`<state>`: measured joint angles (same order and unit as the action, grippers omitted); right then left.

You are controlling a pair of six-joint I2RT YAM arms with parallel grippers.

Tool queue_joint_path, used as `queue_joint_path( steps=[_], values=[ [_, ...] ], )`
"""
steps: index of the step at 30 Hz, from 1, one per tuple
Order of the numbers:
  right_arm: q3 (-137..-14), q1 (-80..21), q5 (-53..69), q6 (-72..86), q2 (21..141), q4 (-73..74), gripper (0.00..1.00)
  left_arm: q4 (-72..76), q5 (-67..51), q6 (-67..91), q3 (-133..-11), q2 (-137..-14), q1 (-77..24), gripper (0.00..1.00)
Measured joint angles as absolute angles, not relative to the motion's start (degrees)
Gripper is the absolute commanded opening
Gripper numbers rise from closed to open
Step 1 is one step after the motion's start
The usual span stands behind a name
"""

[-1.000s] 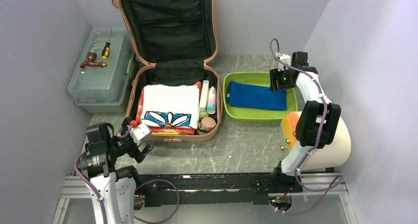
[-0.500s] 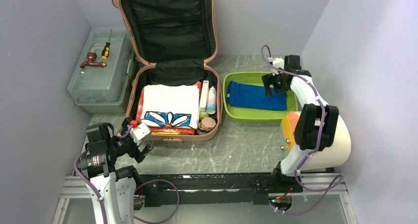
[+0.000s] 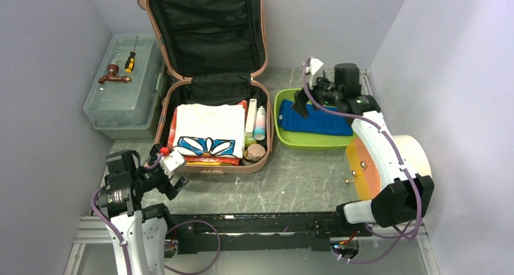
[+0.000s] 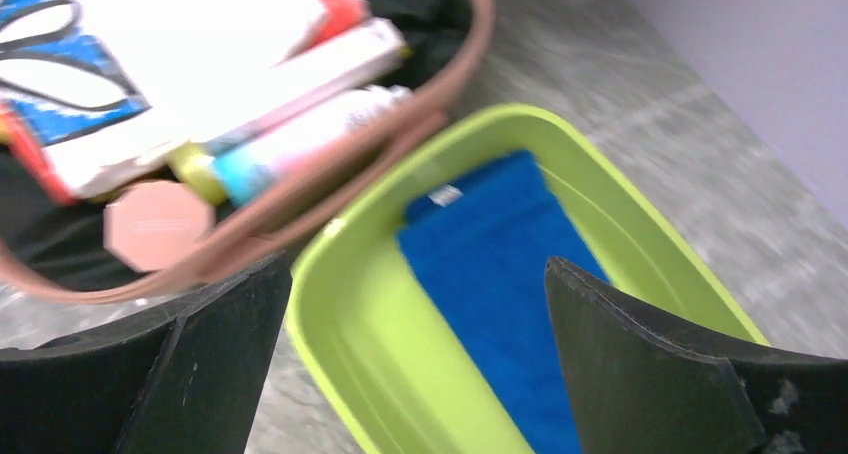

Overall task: Open, take out, and arrange the luggage
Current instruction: Adjust the luggage at the center of the board.

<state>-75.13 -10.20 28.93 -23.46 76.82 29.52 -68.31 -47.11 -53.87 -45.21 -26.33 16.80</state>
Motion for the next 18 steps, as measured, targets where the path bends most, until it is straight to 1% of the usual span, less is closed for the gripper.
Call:
queue_joint_path(
  steps=[7,12,18],
  values=[
    [-71.2,-20.3,35.5,-25.6,81.2,28.5,0.89,-68.1,-47.0,-53.4,-45.2,-26.6,16.8,0.99],
    [-69.2,-23.2,36.0,-25.5,85.5,27.7,0.85,-67.9,-46.9,-53.2,-45.2,-26.8,16.8,0.99],
    [-65.6,-23.8,35.6,-24.3,85.8,23.7,0.82,-67.9,-46.8,-53.2,-45.2,-27.7,16.8,0.99]
  ],
)
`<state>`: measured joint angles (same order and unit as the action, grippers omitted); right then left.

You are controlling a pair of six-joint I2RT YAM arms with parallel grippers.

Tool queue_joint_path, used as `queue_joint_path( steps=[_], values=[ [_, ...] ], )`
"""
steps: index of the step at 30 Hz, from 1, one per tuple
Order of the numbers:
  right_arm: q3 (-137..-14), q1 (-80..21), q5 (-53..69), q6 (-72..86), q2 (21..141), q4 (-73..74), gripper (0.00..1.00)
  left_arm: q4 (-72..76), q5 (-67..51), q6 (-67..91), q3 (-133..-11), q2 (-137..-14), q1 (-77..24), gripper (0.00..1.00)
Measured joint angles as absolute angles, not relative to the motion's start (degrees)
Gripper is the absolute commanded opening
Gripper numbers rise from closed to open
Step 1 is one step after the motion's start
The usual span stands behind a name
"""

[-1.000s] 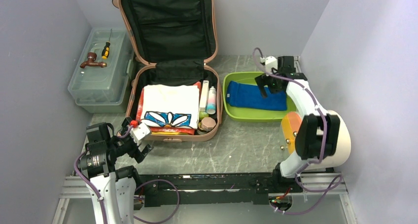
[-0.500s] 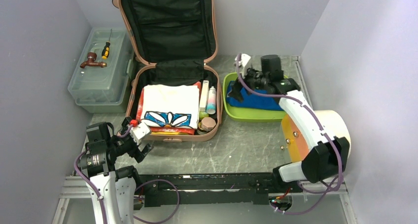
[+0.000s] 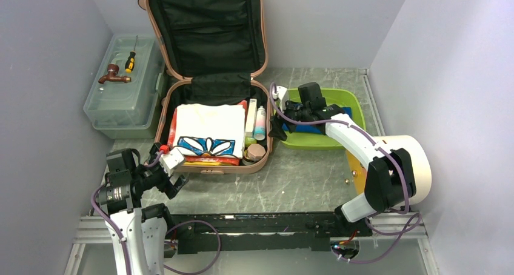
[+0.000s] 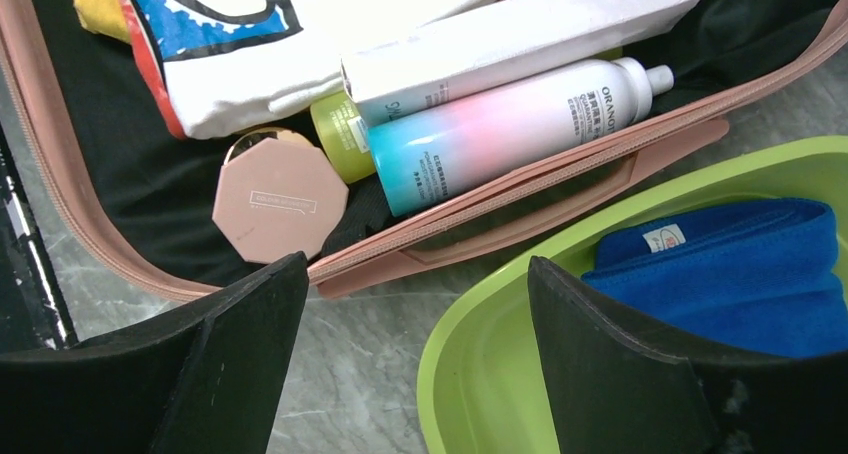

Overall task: Open, take out, and arrange the luggage
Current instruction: Adjust the luggage at the center of the board.

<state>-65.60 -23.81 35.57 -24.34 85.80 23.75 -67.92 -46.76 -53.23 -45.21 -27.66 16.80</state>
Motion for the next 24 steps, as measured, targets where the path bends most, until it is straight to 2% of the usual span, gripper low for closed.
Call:
queue_joint_path(
  steps=[11,24],
  values=[
    [-61.6,-23.8,36.4,-20.4,85.7,18.2,0.74,-67.9,-46.6,-53.2,-45.2,-27.9,17.2,0.99],
    [-61.6,-22.9,39.8,-19.6,86.7,17.5,0.69,-68.0,-46.9,-53.4,-45.2,-27.9,17.3,0.99]
  ],
)
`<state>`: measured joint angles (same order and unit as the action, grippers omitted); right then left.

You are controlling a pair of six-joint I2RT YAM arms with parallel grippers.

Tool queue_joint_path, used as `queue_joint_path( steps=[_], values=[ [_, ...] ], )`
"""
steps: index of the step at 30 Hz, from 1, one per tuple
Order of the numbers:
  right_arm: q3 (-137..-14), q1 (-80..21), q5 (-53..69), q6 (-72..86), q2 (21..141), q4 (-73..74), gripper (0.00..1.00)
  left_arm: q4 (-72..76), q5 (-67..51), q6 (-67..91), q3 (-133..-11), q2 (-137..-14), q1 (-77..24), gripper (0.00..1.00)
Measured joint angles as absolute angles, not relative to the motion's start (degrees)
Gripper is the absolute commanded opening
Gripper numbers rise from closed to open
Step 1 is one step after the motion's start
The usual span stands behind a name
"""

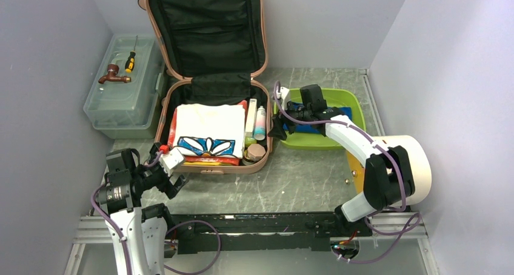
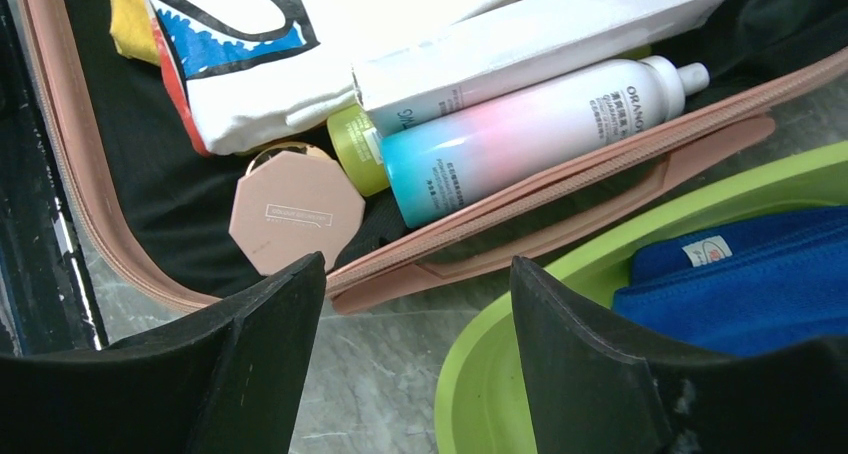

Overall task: Open, take out, and arrange the luggage
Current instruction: Adjust the luggage at the center of the board.

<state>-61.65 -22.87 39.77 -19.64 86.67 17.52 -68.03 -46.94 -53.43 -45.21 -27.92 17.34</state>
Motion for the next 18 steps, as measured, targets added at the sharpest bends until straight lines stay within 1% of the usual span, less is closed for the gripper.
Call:
queue_joint_path(
  steps=[5,13,15,18],
  values=[
    [-61.0,-20.3,41.3,-19.5,86.4,17.0,0.67,-69.6,-50.1,-55.4,-46.9,-31.3,17.3,0.99],
    [-60.3,-16.9,42.5,-19.2,85.4,16.4,0.67,-65.9,-54.1,-54.8,-58.5,-47.8,16.2,0.99],
    [-60.1,-16.2,42.7,-19.1,84.7,16.2,0.66,-62.8,-52.2,-53.8,-59.6,-51.5,12.9,0.99],
    [-60.1,-15.2,43.0,-19.0,84.4,16.0,0.66,-57.5,-42.8,-51.2,-59.2,-56.9,0.4,0.99]
  ],
)
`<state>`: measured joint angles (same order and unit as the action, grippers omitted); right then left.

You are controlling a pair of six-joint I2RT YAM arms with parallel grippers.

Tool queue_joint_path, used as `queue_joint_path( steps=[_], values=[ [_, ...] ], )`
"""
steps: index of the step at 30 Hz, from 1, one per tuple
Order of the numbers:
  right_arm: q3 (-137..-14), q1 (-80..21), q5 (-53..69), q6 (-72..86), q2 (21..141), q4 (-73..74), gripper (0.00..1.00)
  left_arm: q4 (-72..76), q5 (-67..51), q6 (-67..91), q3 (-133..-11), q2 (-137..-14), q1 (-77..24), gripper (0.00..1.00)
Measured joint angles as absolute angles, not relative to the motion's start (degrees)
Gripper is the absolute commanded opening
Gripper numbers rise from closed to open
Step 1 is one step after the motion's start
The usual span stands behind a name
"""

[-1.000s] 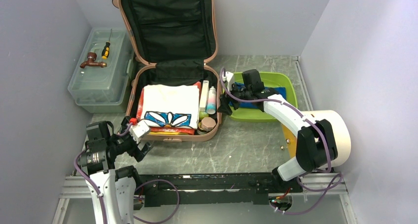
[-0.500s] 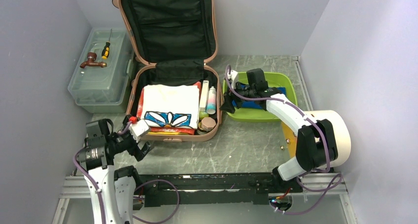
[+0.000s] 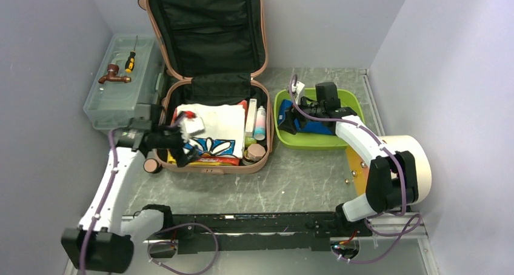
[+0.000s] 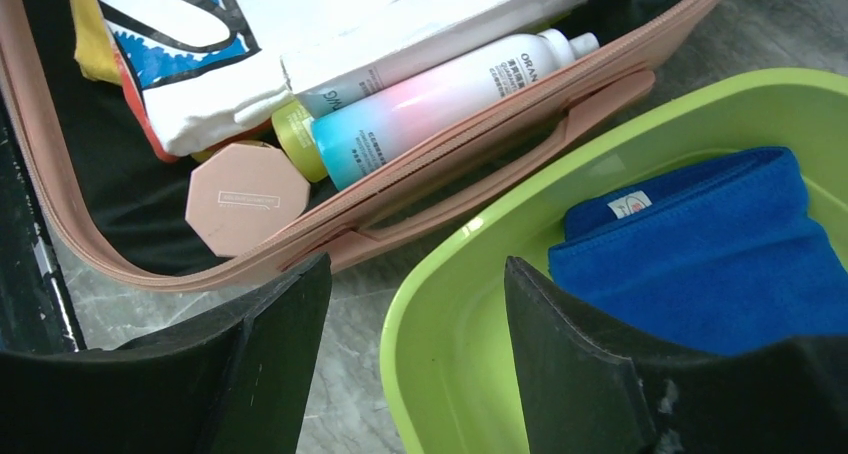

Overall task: Open, take out, and arrange the luggage
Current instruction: Adjust the luggage at the center of the board.

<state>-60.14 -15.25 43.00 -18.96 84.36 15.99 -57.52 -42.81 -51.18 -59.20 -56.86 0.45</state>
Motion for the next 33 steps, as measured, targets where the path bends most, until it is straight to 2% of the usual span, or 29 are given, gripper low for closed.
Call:
queue_joint_path(
  steps=[2,6,12,20,28,33],
  values=[
    [-60.1,-14.9,43.1,-18.9,84.4,15.9,0.65,-55.4,-37.0,-50.0,-58.7,-59.3,-9.2,0.99],
    [-60.0,-14.5,43.2,-18.9,84.7,15.8,0.64,-54.1,-30.7,-48.5,-58.8,-63.6,-22.0,0.99],
    [-60.0,-14.5,43.2,-19.1,86.6,16.1,0.64,-54.9,-27.6,-48.0,-63.5,-73.2,-32.3,0.99],
    [-60.0,-14.5,42.9,-20.2,87.1,16.6,0.62,-54.7,-25.7,-47.2,-64.8,-79.5,-40.6,0.99],
    [-60.0,-14.5,42.8,-20.4,88.4,16.9,0.61,-53.1,-24.6,-47.0,-63.7,-81.0,-43.7,0.99],
    [-60.1,-14.5,42.5,-20.4,88.5,17.1,0.61,-52.6,-23.6,-46.7,-61.9,-81.7,-43.9,0.86]
  ],
)
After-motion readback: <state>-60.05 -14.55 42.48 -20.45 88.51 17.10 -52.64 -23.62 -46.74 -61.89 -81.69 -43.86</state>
